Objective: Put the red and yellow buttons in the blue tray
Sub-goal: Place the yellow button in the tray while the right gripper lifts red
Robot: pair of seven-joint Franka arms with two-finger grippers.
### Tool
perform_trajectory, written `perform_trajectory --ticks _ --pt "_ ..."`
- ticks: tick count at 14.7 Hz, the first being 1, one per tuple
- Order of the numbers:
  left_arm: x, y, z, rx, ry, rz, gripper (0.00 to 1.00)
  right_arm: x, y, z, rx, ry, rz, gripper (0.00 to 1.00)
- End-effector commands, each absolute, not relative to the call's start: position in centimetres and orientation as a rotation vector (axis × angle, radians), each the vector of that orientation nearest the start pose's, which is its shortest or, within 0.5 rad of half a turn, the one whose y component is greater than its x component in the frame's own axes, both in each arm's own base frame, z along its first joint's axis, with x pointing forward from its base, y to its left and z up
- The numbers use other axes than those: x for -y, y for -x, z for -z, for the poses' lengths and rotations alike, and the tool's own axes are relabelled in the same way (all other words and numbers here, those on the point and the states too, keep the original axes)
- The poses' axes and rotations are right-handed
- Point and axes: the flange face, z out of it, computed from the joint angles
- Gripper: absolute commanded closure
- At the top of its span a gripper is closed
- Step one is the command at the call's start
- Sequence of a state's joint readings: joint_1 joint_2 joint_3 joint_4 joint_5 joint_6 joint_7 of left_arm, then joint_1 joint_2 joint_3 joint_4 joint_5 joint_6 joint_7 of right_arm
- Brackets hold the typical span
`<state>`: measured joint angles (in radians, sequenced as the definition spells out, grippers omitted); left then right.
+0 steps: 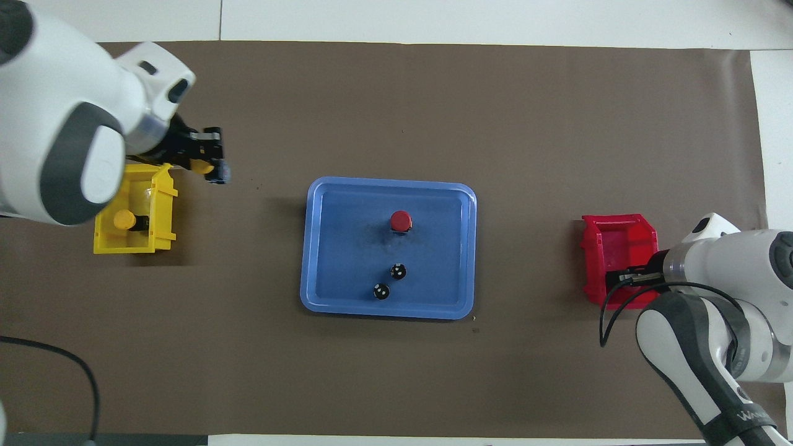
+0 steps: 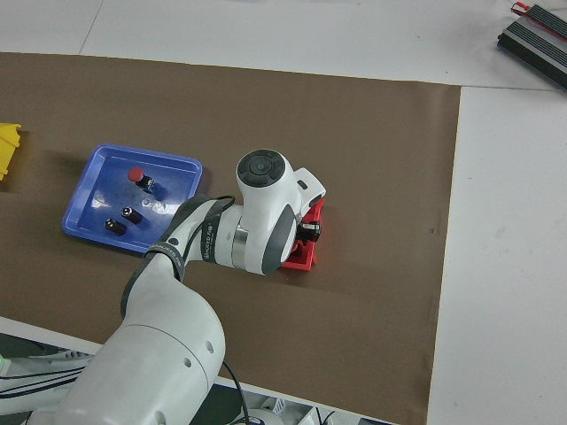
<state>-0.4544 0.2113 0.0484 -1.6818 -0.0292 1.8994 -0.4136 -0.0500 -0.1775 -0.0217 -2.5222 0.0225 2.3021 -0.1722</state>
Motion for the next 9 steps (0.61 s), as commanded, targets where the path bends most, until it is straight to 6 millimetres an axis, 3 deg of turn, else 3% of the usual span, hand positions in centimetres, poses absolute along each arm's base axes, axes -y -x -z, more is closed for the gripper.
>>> perform_trajectory --ticks 1,3,5,7,9 --pt "29.5 -53.8 -45.3 0.043 3.225 -0.017 0.99 3.3 -43.3 -34.1 0.171 3.107 -0.032 0.51" --pt "32.1 -52.6 -44.0 -0.011 3.236 -0.035 0.99 3.2 -43.2 -34.0 0.171 3.106 -0.041 0.59" --pt "34.9 -51.1 -41.1 -0.017 3.244 -0.002 0.99 3.3 -43.1 -34.1 0.167 3.106 -0.042 0.69" --pt "35.7 -50.8 -39.1 -0.024 3.246 0.015 0.99 3.4 -43.6 -34.5 0.169 3.106 -0.046 0.75" --pt "37.1 -50.3 -38.4 -0.03 3.26 0.016 0.99 3.7 -45.6 -36.4 0.173 3.1 -0.095 0.75"
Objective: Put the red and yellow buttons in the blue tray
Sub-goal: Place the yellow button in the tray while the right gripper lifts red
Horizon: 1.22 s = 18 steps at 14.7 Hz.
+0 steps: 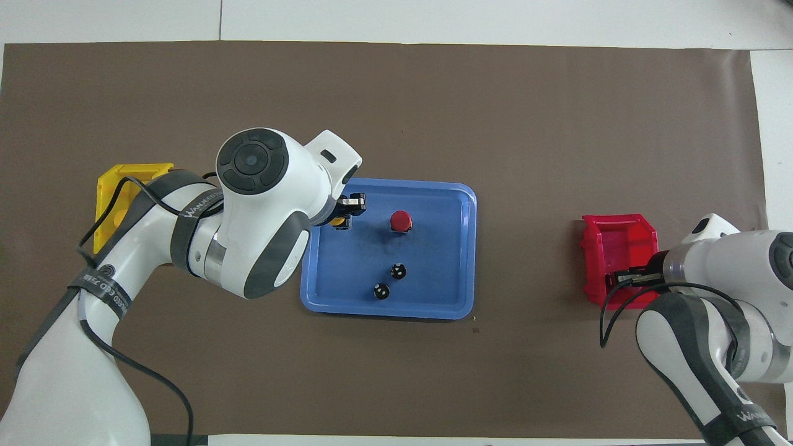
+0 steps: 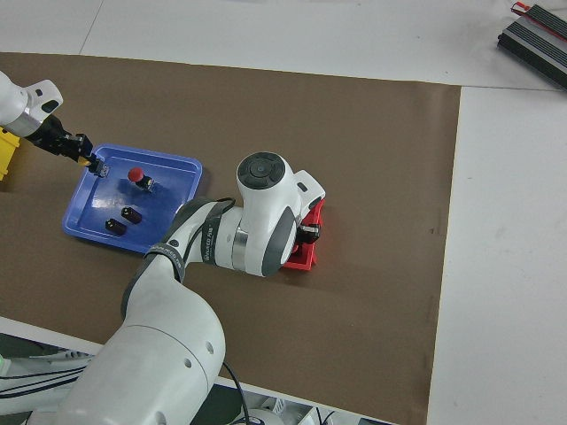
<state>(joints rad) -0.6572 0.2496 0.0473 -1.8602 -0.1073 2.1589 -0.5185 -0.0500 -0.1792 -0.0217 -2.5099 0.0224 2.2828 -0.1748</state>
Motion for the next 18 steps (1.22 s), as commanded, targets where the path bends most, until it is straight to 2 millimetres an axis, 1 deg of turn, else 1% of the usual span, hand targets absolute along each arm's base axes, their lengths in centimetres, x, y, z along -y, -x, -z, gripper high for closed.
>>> perform_trajectory --ticks 1,3,4,5,6,7,8,9,10,11,12,13,14,15,16,17,18 --pt "37.3 -50.3 -37.8 -0.015 3.257 0.006 0.99 3.8 -46.9 -37.9 0.18 3.1 -0.132 0.75" --pt "37.8 -50.2 -37.3 -0.016 3.257 0.01 0.99 3.8 -49.2 -40.8 0.189 3.096 -0.182 0.76" --pt "38.7 -49.6 -36.7 -0.007 3.255 0.004 0.99 3.7 -50.0 -42.1 0.194 3.092 -0.203 0.76" --pt "39.1 -49.3 -36.7 -0.007 3.255 0.005 0.91 3.7 -50.7 -43.5 0.199 3.091 -0.215 0.77" --pt "39.1 -49.3 -36.7 0.02 3.255 0.004 0.59 3.5 -51.4 -45.0 0.205 3.089 -0.23 0.77" --pt "39.0 -49.5 -36.8 0.067 3.253 0.0 0.23 3.1 -52.3 -46.7 0.203 3.088 -0.239 0.77" --pt "38.7 -49.7 -37.0 0.086 3.248 -0.006 0.08 2.3 -53.3 -47.9 0.213 3.087 -0.249 0.77" --pt "37.8 -50.1 -38.1 0.104 3.247 -0.011 0.01 0.4 -54.3 -48.7 0.235 3.09 -0.249 0.77" --pt "36.2 -50.4 -40.6 0.121 3.242 -0.034 0.0 -1.3 -55.0 -49.5 0.242 3.092 -0.234 0.77" --pt "33.6 -51.3 -42.9 0.17 3.23 -0.063 0.0 -3.2 -55.4 -49.7 0.227 3.09 -0.223 0.77" --pt "29.4 -52.3 -45.1 0.19 3.219 -0.098 0.0 -5.9 -55.7 -50.1 0.17 3.101 -0.193 0.77" --pt "25.3 -53.4 -46.4 0.146 3.209 -0.124 0.0 -9.1 -55.9 -50.0 0.082 3.11 -0.171 0.79" --pt "21.5 -54.4 -47.2 0.113 3.173 -0.12 0.0 -12.5 -56.2 -50.0 -0.026 3.08 -0.145 0.8" --pt "17.8 -55.6 -48.3 0.142 3.134 -0.079 0.0 -15.3 -56.9 -50.0 -0.11 3.035 -0.123 0.8" --pt "14.9 -56.3 -48.7 0.172 3.111 -0.067 0.0 -18.0 -57.9 -49.7 -0.18 3.001 -0.076 0.8" --pt "12.9 -56.8 -48.7 0.116 3.107 -0.063 0.0 -21.2 -58.5 -48.9 -0.201 2.991 -0.048 0.8" --pt "10.8 -57.3 -48.6 0.086 3.106 -0.054 0.0 -23.3 -59.0 -47.9 -0.228 2.986 -0.024 0.8"
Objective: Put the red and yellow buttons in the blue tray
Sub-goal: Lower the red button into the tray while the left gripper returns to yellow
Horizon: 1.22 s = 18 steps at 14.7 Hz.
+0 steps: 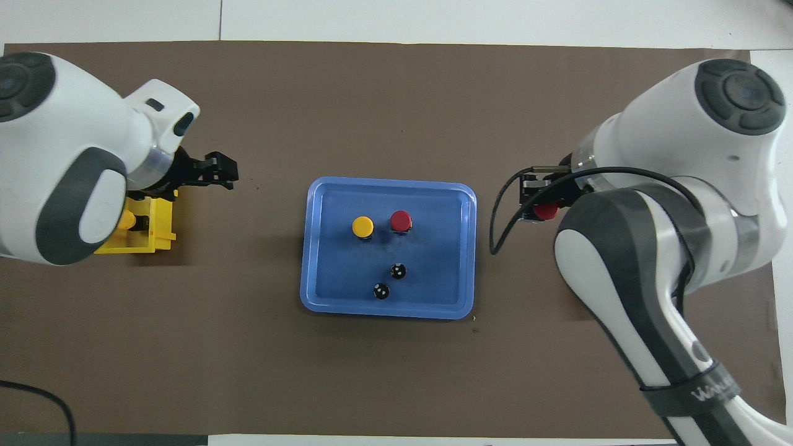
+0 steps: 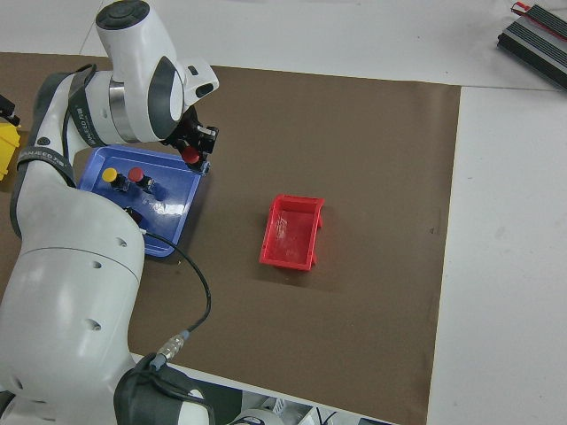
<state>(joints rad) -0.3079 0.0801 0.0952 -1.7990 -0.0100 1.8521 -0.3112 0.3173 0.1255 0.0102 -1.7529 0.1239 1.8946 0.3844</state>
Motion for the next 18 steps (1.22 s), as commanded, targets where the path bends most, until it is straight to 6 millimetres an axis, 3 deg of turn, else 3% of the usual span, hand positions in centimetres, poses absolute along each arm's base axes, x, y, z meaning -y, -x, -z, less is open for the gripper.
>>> perform_trajectory --ticks 1,3,5,8,9,11,13,15,16,18 --pt "8.4 -57.6 -48.5 0.112 3.105 -0.063 0.01 -25.4 -59.1 -46.3 -0.233 2.988 -0.022 0.8" --pt "4.7 -57.5 -47.3 0.043 3.111 -0.069 0.14 -28.1 -58.9 -43.0 -0.22 3.002 -0.022 0.8" --pt "2.1 -57.3 -46.3 -0.007 3.117 -0.046 0.18 -29.2 -58.2 -41.0 -0.186 3.033 -0.051 0.79" --pt "0.2 -57.1 -44.2 -0.056 3.118 -0.026 0.26 -28.9 -57.2 -38.3 -0.143 3.097 -0.058 0.77" --pt "-0.3 -56.9 -43.3 -0.053 3.118 -0.022 0.28 -29.7 -56.6 -37.4 -0.123 3.102 -0.069 0.77" --pt "-0.6 -56.5 -41.6 -0.088 3.118 0.011 0.3 -29.5 -55.9 -35.8 -0.125 3.104 -0.067 0.76" --pt "-2.4 -56.1 -40.2 -0.068 3.118 0.022 0.3 -29.8 -55.5 -34.9 -0.146 3.103 -0.061 0.74" --pt "-2.4 -55.7 -39.0 -0.075 3.118 0.027 0.3 -29.7 -55.2 -34.3 -0.147 3.104 -0.063 0.72" --pt "-2.5 -55.6 -38.5 -0.074 3.117 0.034 0.31 -29.6 -55.0 -33.8 -0.149 3.1 -0.05 0.69" --pt "-2.5 -55.1 -37.5 -0.074 3.118 0.041 0.31 -29.3 -55.4 -34.1 -0.158 3.094 -0.033 0.36"
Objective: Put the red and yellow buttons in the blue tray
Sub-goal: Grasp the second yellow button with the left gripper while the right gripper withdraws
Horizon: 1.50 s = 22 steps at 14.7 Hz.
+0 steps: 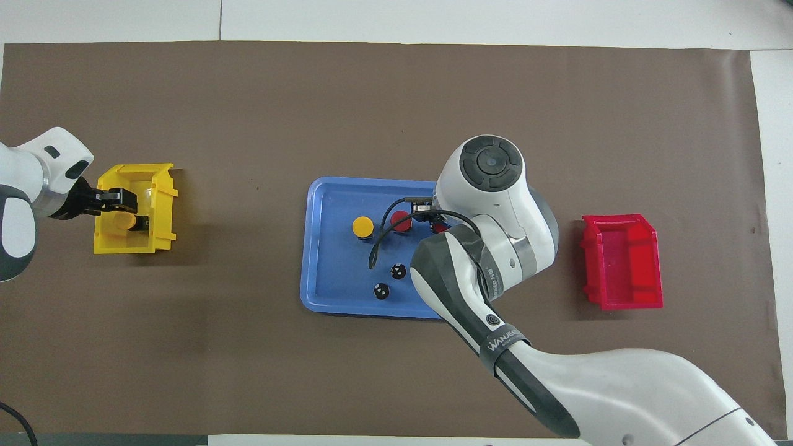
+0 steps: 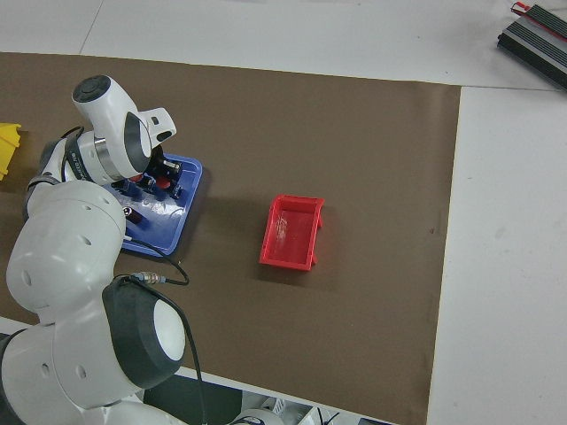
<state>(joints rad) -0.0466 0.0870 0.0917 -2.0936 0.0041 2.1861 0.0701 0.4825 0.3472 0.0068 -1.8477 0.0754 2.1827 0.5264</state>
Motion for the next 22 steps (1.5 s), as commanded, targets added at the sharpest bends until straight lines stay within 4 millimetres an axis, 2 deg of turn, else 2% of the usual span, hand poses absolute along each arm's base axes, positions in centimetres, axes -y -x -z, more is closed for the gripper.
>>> perform_trajectory --ticks 1,2,3,4,6,7,8,9,10,12,14,15,16,17,18,19,21,22 --pt "-2.5 -55.0 -37.2 -0.072 3.118 0.041 0.31 -29.2 -56.0 -34.9 -0.166 3.087 -0.014 0.18" --pt "-2.5 -55.0 -37.1 -0.07 3.118 0.041 0.31 -28.7 -56.5 -35.8 -0.182 3.079 0.013 0.0" --pt "-2.4 -55.0 -37.1 -0.072 3.118 0.039 0.31 -28.0 -57.0 -37.1 -0.194 3.07 0.041 0.0" --pt "-2.3 -54.6 -36.6 -0.075 3.119 0.027 0.32 -26.9 -57.7 -39.5 -0.217 3.065 0.053 0.0" --pt "-2.4 -54.4 -36.3 -0.071 3.118 0.048 0.4 -23.5 -58.8 -45.3 -0.248 3.121 0.016 0.0" --pt "-2.4 -54.4 -36.2 -0.071 3.118 0.048 0.51 -22.3 -58.5 -47.8 -0.251 3.135 -0.013 0.0" --pt "-2.4 -54.3 -36.1 -0.07 3.119 0.039 0.85 -21.1 -58.2 -50.1 -0.23 3.141 -0.029 0.0" --pt "-2.3 -54.5 -36.4 -0.066 3.119 0.039 0.99 -19.4 -58.1 -52.0 -0.22 3.149 -0.058 0.0" --pt "-2.0 -55.2 -37.6 -0.064 3.121 0.028 0.99 -17.2 -58.1 -54.1 -0.235 3.151 -0.079 0.0" --pt "-1.3 -57.6 -43.6 -0.059 3.119 -0.072 0.99 -13.0 -57.3 -57.8 -0.225 3.145 -0.085 0.0" --pt "1.8 -58.6 -49.7 -0.076 3.112 -0.121 0.99 -10.0 -55.8 -60.3 -0.244 3.146 -0.101 0.0" --pt "4.6 -58.5 -50.6 -0.036 3.107 -0.12 0.99 -8.3 -55.1 -61.3 -0.251 3.145 -0.116 0.0" --pt "9.3 -57.8 -49.9 -0.012 3.101 -0.113 0.99 -6.6 -54.5 -61.9 -0.237 3.147 -0.15 0.0" --pt "13.5 -56.6 -48.5 0.011 3.102 -0.088 0.99 -5.0 -54.1 -63.4 -0.206 3.147 -0.16 0.0" --pt "16.9 -55.5 -46.8 0.045 3.105 -0.062 0.99 -3.2 -53.9 -64.6 -0.161 3.151 -0.175 0.0" --pt "21.1 -54.1 -45.1 0.033 3.119 -0.043 0.99 0.1 -53.7 -64.8 -0.138 3.155 -0.192 0.0" --pt "25.0 -52.7 -42.9 0.045 3.174 -0.024 0.99 5.1 -53.4 -64.3 -0.07 3.135 -0.21 0.0" --pt "26.6 -52.1 -42.3 0.052 3.176 -0.022 0.99 6.2 -53.6 -64.1 -0.007 3.134 -0.218 0.0"
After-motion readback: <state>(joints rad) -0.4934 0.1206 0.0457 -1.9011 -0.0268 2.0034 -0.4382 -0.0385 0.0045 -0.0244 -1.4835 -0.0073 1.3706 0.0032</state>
